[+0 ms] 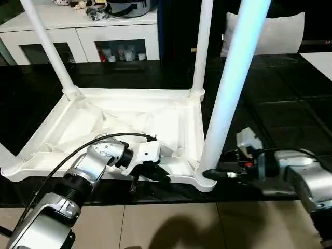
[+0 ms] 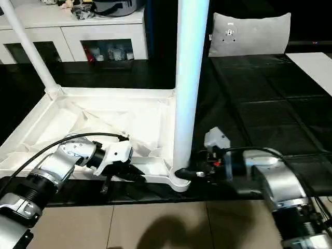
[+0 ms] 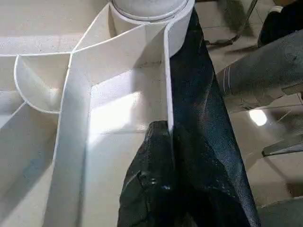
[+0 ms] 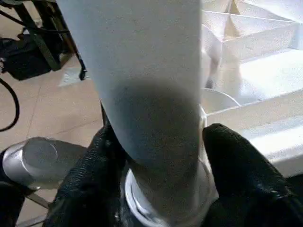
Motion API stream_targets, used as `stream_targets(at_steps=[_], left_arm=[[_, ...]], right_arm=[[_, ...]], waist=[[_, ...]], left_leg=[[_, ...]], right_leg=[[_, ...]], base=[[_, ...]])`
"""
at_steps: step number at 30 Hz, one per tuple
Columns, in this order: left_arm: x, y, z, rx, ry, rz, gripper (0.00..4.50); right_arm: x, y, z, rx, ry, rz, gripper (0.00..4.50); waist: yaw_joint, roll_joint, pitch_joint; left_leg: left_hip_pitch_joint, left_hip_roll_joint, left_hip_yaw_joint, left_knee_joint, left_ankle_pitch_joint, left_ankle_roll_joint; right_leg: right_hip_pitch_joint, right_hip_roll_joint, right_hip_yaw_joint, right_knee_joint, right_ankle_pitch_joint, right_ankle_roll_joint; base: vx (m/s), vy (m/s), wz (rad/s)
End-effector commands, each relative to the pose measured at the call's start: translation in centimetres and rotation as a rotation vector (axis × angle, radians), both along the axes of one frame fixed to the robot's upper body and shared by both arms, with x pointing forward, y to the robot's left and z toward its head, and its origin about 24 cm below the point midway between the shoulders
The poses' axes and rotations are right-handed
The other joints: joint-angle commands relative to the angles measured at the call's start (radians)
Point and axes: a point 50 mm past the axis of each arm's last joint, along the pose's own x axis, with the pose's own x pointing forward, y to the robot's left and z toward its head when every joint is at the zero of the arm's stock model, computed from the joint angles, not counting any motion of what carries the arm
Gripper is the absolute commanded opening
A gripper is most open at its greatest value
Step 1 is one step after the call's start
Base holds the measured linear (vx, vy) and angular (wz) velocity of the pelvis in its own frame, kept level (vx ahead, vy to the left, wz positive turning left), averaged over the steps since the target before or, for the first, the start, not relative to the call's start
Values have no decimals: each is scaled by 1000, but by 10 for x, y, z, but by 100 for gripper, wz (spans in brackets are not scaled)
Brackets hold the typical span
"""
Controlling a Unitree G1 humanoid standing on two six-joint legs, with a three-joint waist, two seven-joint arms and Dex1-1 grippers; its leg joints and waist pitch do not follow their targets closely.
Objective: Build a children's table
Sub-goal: Rotate leg to tighten
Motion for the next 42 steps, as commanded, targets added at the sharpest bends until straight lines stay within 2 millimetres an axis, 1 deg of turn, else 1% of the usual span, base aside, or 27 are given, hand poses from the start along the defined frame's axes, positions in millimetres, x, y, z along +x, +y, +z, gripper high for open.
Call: stream_targets(at_steps=[1, 7, 13, 14, 17, 18, 19, 20, 21, 22, 23, 24, 25, 26, 27, 28, 29, 30, 31, 32, 33, 34, 36, 37, 38, 40, 42], left_arm=[[-6, -4, -8, 58, 34, -80, 0], [-7, -4, -9, 60, 42, -78, 0], [-7, -4, -10, 48, 61, -59, 0], [-6, -7, -9, 20, 71, -17, 0], [-4, -12, -7, -14, 88, 38, 0], [-1, -17, -6, -38, 84, 92, 0], [1, -21, -5, -55, 79, 128, 0], [1, -22, -5, -59, 78, 137, 0], [2, -23, -4, -66, 76, 153, 0], [3, -24, -4, -70, 74, 163, 0], [5, -28, -2, -84, 68, 199, 0], [8, -34, -1, -102, 59, 252, 0], [11, -39, 0, -115, 54, 296, 0], [14, -45, 2, -129, 49, 358, 0], [16, -50, 3, -136, 40, 408, 0], [16, -50, 3, -136, 40, 408, 0], [18, -53, 3, -139, 36, 438, 0], [19, -56, 4, -141, 29, 460, 0], [19, -59, 4, -147, 22, 471, 0], [19, -60, 5, -149, 19, 475, 0], [19, -62, 6, -154, 10, 474, 0], [19, -63, 6, -154, -3, 466, 0], [19, -63, 7, -155, -12, 455, 0], [18, -63, 7, -155, -16, 449, 0], [17, -60, 7, -148, -26, 423, 0], [16, -58, 6, -141, -31, 404, 0], [13, -53, 3, -113, -32, 372, 0]], right_arm=[[0, 3, 3, 12, 1, 23, 223], [-4, 4, 2, 25, 29, 43, 200], [-8, 5, 1, 37, 46, 53, 196], [-10, 8, 1, 59, 52, 46, 196], [-9, 12, 1, 84, 43, -10, 196], [-2, 18, 1, 83, 23, -105, 196], [2, 22, 1, 71, 10, -166, 196], [3, 23, 1, 67, 7, -180, 196], [4, 25, 0, 62, 2, -206, 196], [5, 26, 0, 61, 4, -220, 196], [8, 29, 0, 60, 9, -264, 196], [12, 33, -1, 56, 21, -332, 196], [16, 36, -1, 48, 30, -393, 196], [22, 39, -4, 26, 44, -491, 196], [27, 41, -6, -1, 47, -563, 196], [27, 41, -6, -1, 47, -563, 196], [30, 42, -8, -19, 48, -608, 196], [32, 43, -9, -23, 31, -634, 196], [33, 43, -8, -14, 12, -646, 196], [34, 44, -8, -9, 4, -650, 230], [35, 43, -8, 3, -15, -656, 264], [34, 43, -7, 21, -26, -645, 267], [32, 42, -6, 36, -28, -629, 274], [31, 42, -5, 43, -30, -620, 298], [28, 38, -3, 49, -40, -597, 298], [27, 35, -2, 43, -50, -589, 321], [27, 27, -1, 8, -84, -576, 343]], waist=[[0, -23, -64], [2, -24, -64], [5, -25, -64], [5, -26, -64], [8, -26, -63], [6, -26, -60], [5, -25, -58], [0, -25, -55], [-4, -26, -54], [-7, -27, -54], [-14, -25, -52], [-21, -25, -52], [-26, -25, -53], [-32, -25, -52], [-43, -23, -51], [-47, -22, -52], [-52, -24, -53], [-56, -23, -53], [-58, -23, -55], [-58, -22, -56], [-58, -23, -57], [-57, -24, -57], [-55, -22, -59], [-55, -21, -59], [-54, -20, -60], [-51, -20, -63], [-51, -19, -64]], left_leg=[[-8, 22, 1, -59, -113, 90], [-8, 21, 1, -59, -113, 88], [-7, 22, 1, -59, -111, 88], [-7, 22, 2, -59, -110, 88], [-6, 22, 2, -61, -114, 83], [-7, 20, 2, -61, -124, 81], [-5, 19, 1, -62, -132, 70], [-5, 17, 2, -63, -141, 62], [-3, 13, 1, -65, -156, 49], [-3, 11, 1, -65, -161, 44], [-3, 9, 0, -66, -171, 41], [-6, 9, -2, -68, -171, 35], [-6, 6, -3, -67, -178, 32], [-7, 5, -2, -67, -179, 30], [-8, 3, -3, -68, -178, 26], [-9, 3, -5, -66, -179, 19], [-5, 0, -3, -65, -178, 23], [-7, 1, -4, -66, -174, 30], [-6, 2, -2, -65, -172, 39], [-6, 2, -1, -64, -170, 43], [-7, 2, -2, -64, -162, 50], [-9, 3, -2, -65, -151, 57], [-9, 6, -2, -64, -135, 67], [-9, 7, -2, -64, -130, 69], [-10, 8, -3, -64, -124, 73], [-13, 11, -3, -62, -97, 82], [-12, 12, -3, -61, -91, 84]], right_leg=[[64, -56, 47, -58, -286, -164], [65, -56, 47, -59, -294, -159], [64, -56, 47, -60, -300, -155], [64, -55, 48, -60, -300, -153], [64, -57, 47, -61, -317, -153], [63, -55, 46, -65, -343, -144], [60, -55, 46, -69, -373, -133], [58, -54, 46, -73, -397, -124], [59, -55, 42, -80, -447, -104], [59, -55, 40, -81, -464, -95], [59, -53, 40, -86, -488, -80], [61, -52, 39, -85, -493, -72], [60, -52, 36, -89, -502, -64], [60, -51, 36, -89, -501, -64], [58, -50, 34, -91, -501, -66], [60, -49, 33, -88, -500, -65], [58, -49, 33, -95, -505, -59], [59, -50, 33, -94, -494, -61], [57, -50, 35, -94, -477, -63], [57, -51, 35, -94, -470, -65], [59, -50, 35, -92, -450, -71], [61, -50, 36, -90, -429, -76], [62, -51, 38, -85, -392, -87], [62, -51, 38, -84, -380, -92], [64, -50, 39, -80, -356, -101], [68, -51, 42, -71, -293, -121], [68, -52, 43, -67, -261, -141]], base=[[0, 0, 0], [0, 0, 0], [0, 0, 0], [0, 0, 0], [0, 0, 0], [0, 0, 0], [0, 0, 0], [0, 0, 0], [0, 0, 0], [0, 0, 0], [0, 0, 0], [0, 0, 0], [0, 0, 0], [0, 0, 0], [0, 0, 0], [0, 0, 0], [0, 0, 0], [0, 0, 0], [0, 0, 0], [0, 0, 0], [0, 0, 0], [0, 0, 0], [0, 0, 0], [0, 0, 0], [0, 0, 0], [0, 0, 0], [0, 0, 0]])
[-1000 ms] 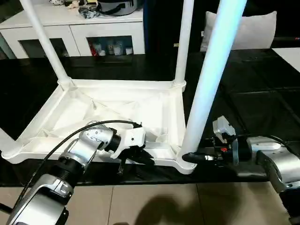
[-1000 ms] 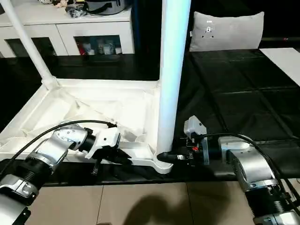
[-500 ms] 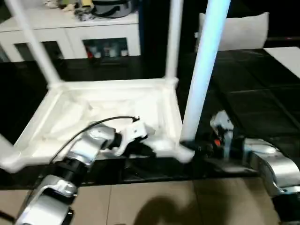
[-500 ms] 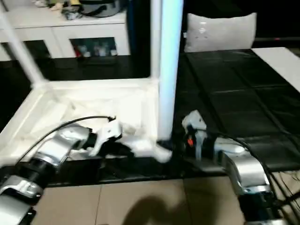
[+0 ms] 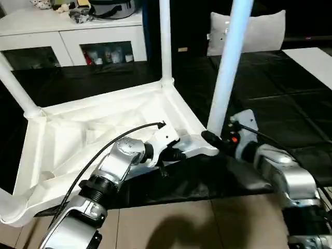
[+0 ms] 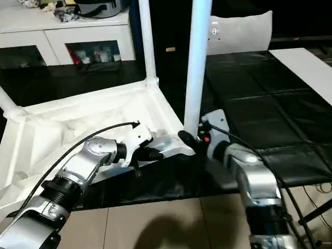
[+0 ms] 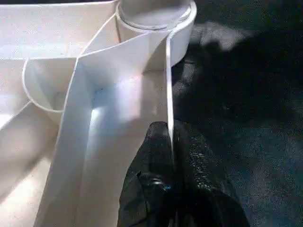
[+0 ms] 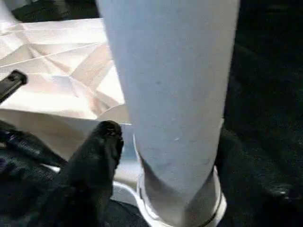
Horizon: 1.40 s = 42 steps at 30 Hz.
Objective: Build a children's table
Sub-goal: Rotate leg to tighten
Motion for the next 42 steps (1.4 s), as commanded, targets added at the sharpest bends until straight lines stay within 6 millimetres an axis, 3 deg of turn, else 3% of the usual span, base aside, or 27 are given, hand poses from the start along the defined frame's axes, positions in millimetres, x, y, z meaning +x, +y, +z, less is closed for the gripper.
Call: stream_targets(at_steps=[1, 2, 3, 6, 11, 16, 24, 25, 29, 35, 41, 42], left_arm=[[-4, -6, 4, 6, -31, -78, 0], [-5, -3, 3, 22, -30, -91, 0], [-6, 0, 2, 36, -29, -106, 0], [-7, 6, 0, 54, -31, -143, 0], [-13, 19, 2, 95, -26, -323, 0], [-17, 28, 4, 123, -2, -415, 0], [-21, 35, 4, 171, 14, -533, 0], [-20, 36, 4, 174, 15, -536, 0], [-19, 37, 5, 175, 16, -540, 0], [-18, 37, 4, 147, 40, -520, 0], [-16, 36, 4, 121, 53, -483, 0], [-16, 35, 4, 109, 52, -466, 0]], right_arm=[[-4, 12, 1, 3, -12, 103, 359], [-4, 8, 3, -15, -22, 113, 359], [-7, 2, 5, -30, -35, 157, 366], [-12, -6, 9, -53, -46, 237, 400], [-21, -23, 14, -97, -40, 406, 400], [-26, -25, 16, -91, -31, 530, 400], [-36, -20, 10, -49, 56, 687, 317], [-36, -19, 10, -47, 61, 695, 310], [-37, -17, 8, -33, 76, 724, 275], [-41, -15, 5, 1, 106, 755, 227], [-43, -10, 6, 61, 115, 750, 203], [-43, -8, 6, 75, 114, 732, 201]], waist=[[7, -18, -64], [7, -19, -64], [8, -12, -63], [14, -15, -61], [31, -17, -62], [43, -19, -61], [54, -20, -62], [55, -24, -62], [57, -23, -60], [60, -23, -63], [62, -22, -63], [63, -18, -63]], left_leg=[[-12, 13, -2, -60, -89, 84], [-12, 12, -1, -60, -92, 85], [-11, 13, -1, -60, -98, 85], [-10, 13, 0, -60, -124, 90], [-6, 20, 0, -60, -132, 96], [-5, 21, 2, -60, -134, 94], [-5, 22, 2, -58, -130, 96], [-5, 23, 2, -59, -131, 96], [-5, 23, 2, -60, -137, 89], [-5, 23, 1, -59, -120, 88], [-5, 23, 1, -58, -121, 86], [-4, 23, 1, -58, -122, 85]], right_leg=[[68, -53, 44, -62, -246, -151], [68, -52, 44, -61, -243, -154], [68, -53, 45, -61, -244, -158], [69, -53, 44, -67, -275, -152], [65, -54, 46, -65, -285, -154], [64, -55, 48, -60, -281, -169], [65, -56, 48, -57, -281, -175], [64, -56, 49, -58, -286, -173], [63, -57, 48, -61, -317, -162], [64, -57, 49, -57, -295, -165], [65, -57, 48, -57, -294, -167], [64, -57, 48, -59, -299, -166]], base=[[0, 0, 0], [0, 0, 0], [0, 0, 0], [0, 0, 0], [0, 0, 0], [0, 0, 0], [0, 0, 0], [0, 0, 0], [0, 0, 0], [0, 0, 0], [0, 0, 0], [0, 0, 0]])
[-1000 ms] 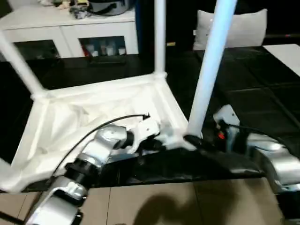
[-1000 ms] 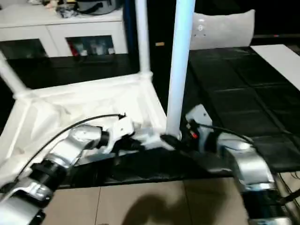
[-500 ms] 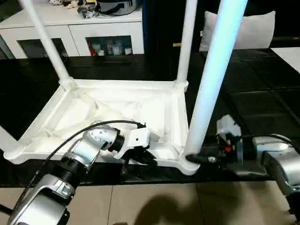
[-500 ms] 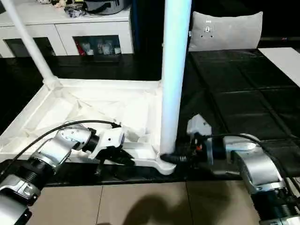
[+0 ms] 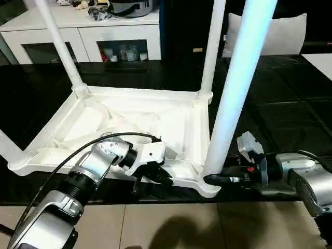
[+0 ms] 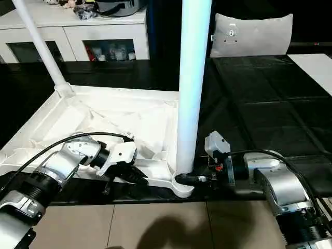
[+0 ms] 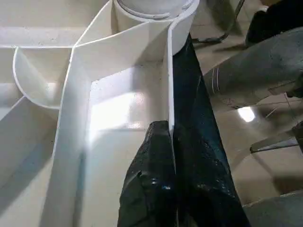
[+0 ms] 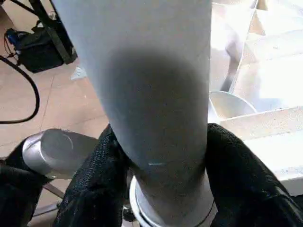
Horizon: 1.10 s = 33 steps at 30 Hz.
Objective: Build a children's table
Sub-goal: Rotate leg to tighten
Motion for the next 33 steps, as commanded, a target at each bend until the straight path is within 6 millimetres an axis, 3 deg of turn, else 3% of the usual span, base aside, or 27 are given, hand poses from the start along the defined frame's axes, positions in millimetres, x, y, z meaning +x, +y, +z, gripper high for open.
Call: stream_targets(at_steps=[1, 4, 5, 7, 9, 12, 15, 17, 18, 24, 33], left_arm=[[3, -5, 0, -7, 4, 40, 0], [8, -8, 0, 9, -23, 118, 0], [11, -11, 0, 10, -32, 184, 0], [14, -17, 2, -12, -34, 251, 0], [17, -25, 4, -41, -40, 327, 0], [22, -35, 4, -71, -48, 436, 0], [27, -47, 5, -104, -59, 535, 0], [26, -49, 6, -107, -58, 529, 0], [25, -49, 6, -107, -58, 526, 0], [24, -46, 8, -110, -88, 489, 0], [20, -25, 4, -58, -113, 352, 0]], right_arm=[[-2, 12, 1, 69, 27, -6, 200], [3, 15, -1, 46, 6, -89, 199], [9, 20, -2, 23, -7, -175, 199], [15, 27, -2, 13, -11, -273, 199], [23, 33, -4, 1, 2, -401, 199], [33, 39, -10, -43, -2, -558, 199], [43, 45, -13, -66, -66, -709, 199], [43, 46, -12, -32, -68, -721, 199], [43, 46, -12, -22, -63, -726, 251], [38, 41, -7, 23, -80, -686, 301], [29, 10, 0, -21, -143, -541, 370]], waist=[[-3, -20, -63], [-6, -20, -58], [-9, -20, -55], [-15, -20, -53], [-29, -19, -51], [-53, -16, -52], [-66, -14, -55], [-68, -12, -58], [-68, -12, -59], [-63, -10, -63], [-57, -9, -62]], left_leg=[[-6, 23, 1, -61, -122, 84], [-4, 18, 1, -65, -145, 63], [0, 15, 1, -66, -169, 53], [0, 13, 0, -68, -177, 43], [-5, 8, -3, -71, -186, 27], [-5, 3, -5, -71, -192, 17], [-3, 1, -5, -69, -188, 23], [-7, 2, -4, -68, -175, 40], [-8, 3, -4, -68, -168, 44], [-11, 8, -4, -67, -119, 68], [-12, 12, -2, -64, -123, 85]], right_leg=[[62, -56, 48, -63, -299, -163], [61, -55, 45, -71, -362, -142], [59, -56, 42, -80, -435, -115], [57, -53, 41, -82, -460, -103], [61, -52, 35, -90, -507, -73], [59, -49, 32, -93, -500, -65], [56, -49, 31, -95, -481, -71], [59, -49, 34, -93, -434, -77], [60, -49, 35, -91, -417, -82], [67, -50, 40, -73, -290, -132], [69, -52, 42, -69, -269, -150]], base=[[0, 0, 0], [0, 0, 0], [0, 0, 0], [0, 0, 0], [0, 0, 0], [0, 0, 0], [0, 0, 0], [0, 0, 0], [0, 0, 0], [0, 0, 0], [0, 0, 0]])
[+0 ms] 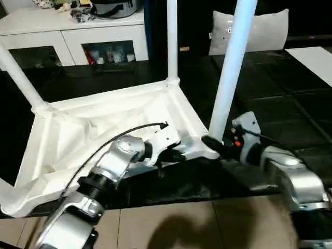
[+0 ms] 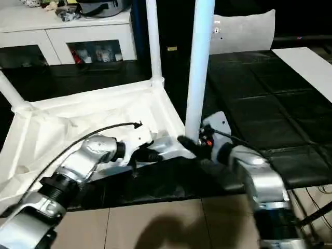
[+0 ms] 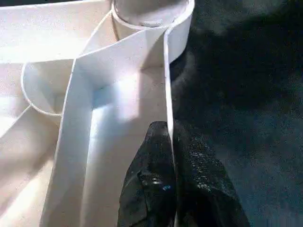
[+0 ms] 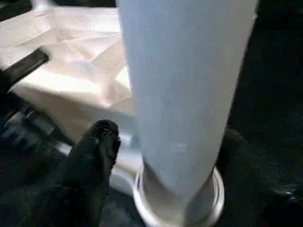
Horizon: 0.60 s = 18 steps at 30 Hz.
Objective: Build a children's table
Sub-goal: Rotate leg to tighten
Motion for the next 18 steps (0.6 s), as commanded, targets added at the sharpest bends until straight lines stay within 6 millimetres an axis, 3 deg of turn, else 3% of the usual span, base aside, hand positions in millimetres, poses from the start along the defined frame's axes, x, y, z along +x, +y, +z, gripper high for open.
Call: stream_targets(at_steps=[1, 5, 9, 18], left_arm=[[-1, 5, 5, 6, -29, -73, 0], [-5, 9, 6, 14, -28, -171, 0], [-12, 15, 3, 71, -6, -296, 0], [-22, 22, 1, 106, 48, -454, 0]], right_arm=[[-6, -2, 7, -7, -22, 106, 383], [-12, -10, 10, -54, -13, 227, 410], [-19, -15, 11, -99, 28, 391, 410], [-27, -12, 12, -49, 101, 536, 334]], waist=[[6, -23, -61], [18, -18, -62], [27, -18, -62], [55, -20, -61]], left_leg=[[-11, 12, 1, -60, -128, 92], [-8, 16, 0, -59, -126, 97], [-6, 19, 1, -58, -137, 100], [-4, 25, 1, -59, -138, 92]], right_leg=[[69, -53, 43, -69, -282, -150], [66, -54, 45, -66, -293, -151], [65, -55, 46, -64, -287, -164], [63, -58, 49, -58, -291, -177]], base=[[0, 0, 0], [0, 0, 0], [0, 0, 0], [0, 0, 0]])
